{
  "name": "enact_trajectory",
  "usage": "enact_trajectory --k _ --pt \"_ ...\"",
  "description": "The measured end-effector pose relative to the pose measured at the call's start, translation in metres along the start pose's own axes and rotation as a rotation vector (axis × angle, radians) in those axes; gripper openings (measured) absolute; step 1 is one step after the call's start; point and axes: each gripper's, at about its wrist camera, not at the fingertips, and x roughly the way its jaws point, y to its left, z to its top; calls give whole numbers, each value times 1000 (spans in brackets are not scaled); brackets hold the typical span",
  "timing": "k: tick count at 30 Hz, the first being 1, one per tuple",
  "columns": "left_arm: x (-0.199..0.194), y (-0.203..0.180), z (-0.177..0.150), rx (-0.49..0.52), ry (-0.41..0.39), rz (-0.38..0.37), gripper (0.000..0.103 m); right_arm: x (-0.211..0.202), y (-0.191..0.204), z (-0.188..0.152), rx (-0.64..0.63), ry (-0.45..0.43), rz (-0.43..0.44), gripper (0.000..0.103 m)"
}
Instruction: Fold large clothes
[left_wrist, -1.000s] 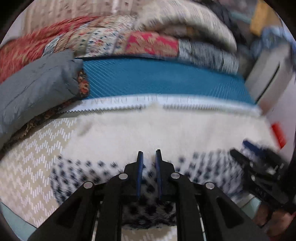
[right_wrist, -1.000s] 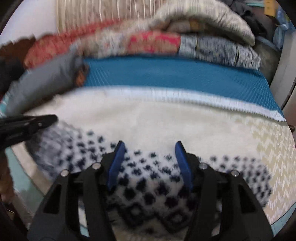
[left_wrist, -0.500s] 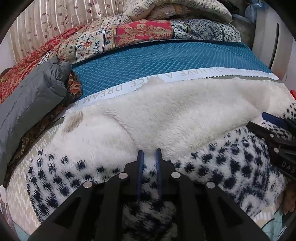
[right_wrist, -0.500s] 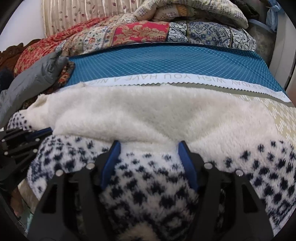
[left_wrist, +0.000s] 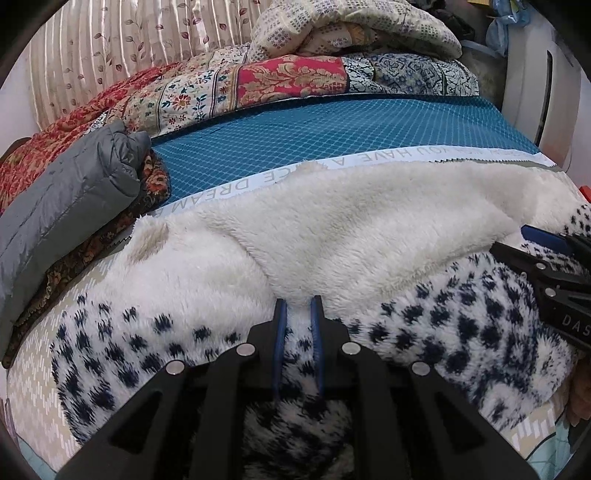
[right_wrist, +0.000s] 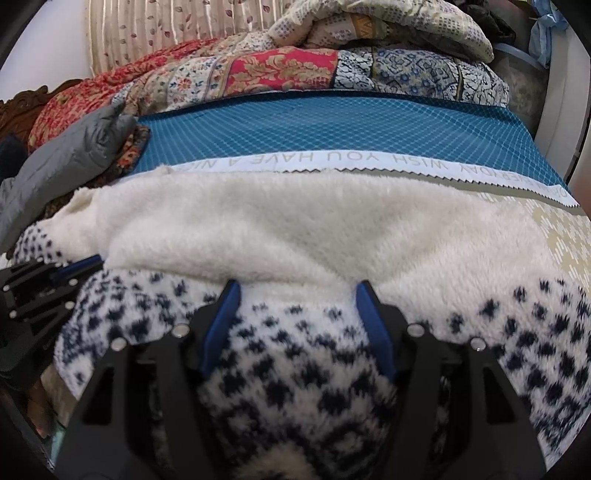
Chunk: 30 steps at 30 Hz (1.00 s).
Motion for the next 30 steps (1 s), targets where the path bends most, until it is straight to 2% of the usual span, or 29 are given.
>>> enact_trajectory --k 30 --pt "-6 2 -10 -7 -85 -4 20 -2 1 0 -1 -23 2 62"
